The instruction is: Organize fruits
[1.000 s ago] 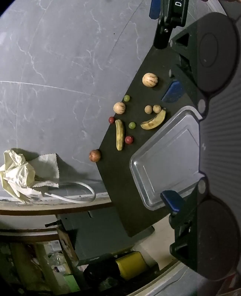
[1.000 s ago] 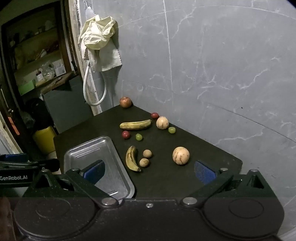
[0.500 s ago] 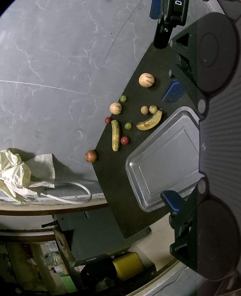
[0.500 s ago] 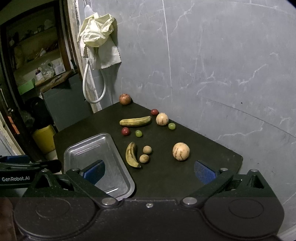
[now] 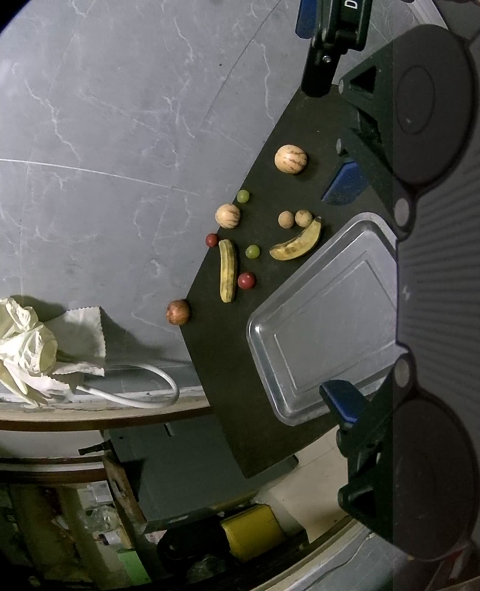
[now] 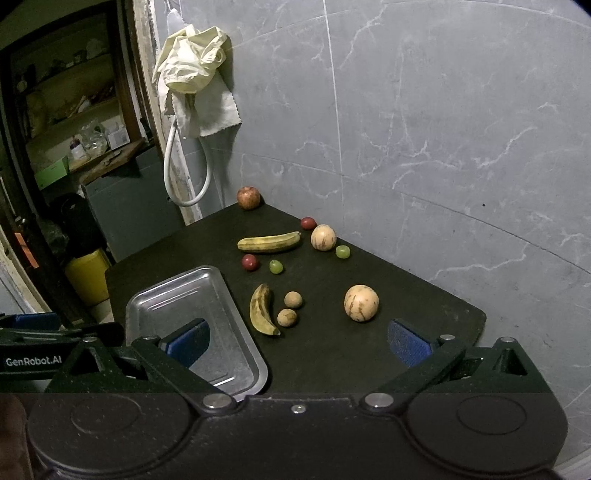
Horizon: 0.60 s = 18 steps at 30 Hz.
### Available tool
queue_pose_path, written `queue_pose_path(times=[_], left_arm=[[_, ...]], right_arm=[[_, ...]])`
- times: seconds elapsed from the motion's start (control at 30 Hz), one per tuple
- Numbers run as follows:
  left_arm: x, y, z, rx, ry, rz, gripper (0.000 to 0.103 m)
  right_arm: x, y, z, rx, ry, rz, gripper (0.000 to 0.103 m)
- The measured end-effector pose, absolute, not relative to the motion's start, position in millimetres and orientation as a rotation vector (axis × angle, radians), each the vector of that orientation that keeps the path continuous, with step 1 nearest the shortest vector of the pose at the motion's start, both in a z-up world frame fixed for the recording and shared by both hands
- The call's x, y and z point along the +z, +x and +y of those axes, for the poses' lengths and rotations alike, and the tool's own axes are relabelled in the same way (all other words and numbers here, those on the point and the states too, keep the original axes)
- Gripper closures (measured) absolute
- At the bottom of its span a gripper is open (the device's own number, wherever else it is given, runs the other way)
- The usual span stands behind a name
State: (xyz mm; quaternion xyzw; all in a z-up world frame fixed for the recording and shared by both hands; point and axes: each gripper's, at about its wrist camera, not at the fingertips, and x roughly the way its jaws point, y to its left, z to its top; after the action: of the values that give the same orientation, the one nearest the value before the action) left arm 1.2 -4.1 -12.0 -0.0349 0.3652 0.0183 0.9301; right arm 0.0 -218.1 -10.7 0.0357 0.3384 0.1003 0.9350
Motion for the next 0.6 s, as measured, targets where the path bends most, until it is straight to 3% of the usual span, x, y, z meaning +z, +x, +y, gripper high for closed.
queue_pose_path(times=[0.6], left_arm=[[-13.0, 1.6, -3.3, 0.038, -0.072, 0.749, 0.000]], right_arm=[[-11.2, 4.2, -217.6, 0.206, 0.074, 0.694, 0.001]])
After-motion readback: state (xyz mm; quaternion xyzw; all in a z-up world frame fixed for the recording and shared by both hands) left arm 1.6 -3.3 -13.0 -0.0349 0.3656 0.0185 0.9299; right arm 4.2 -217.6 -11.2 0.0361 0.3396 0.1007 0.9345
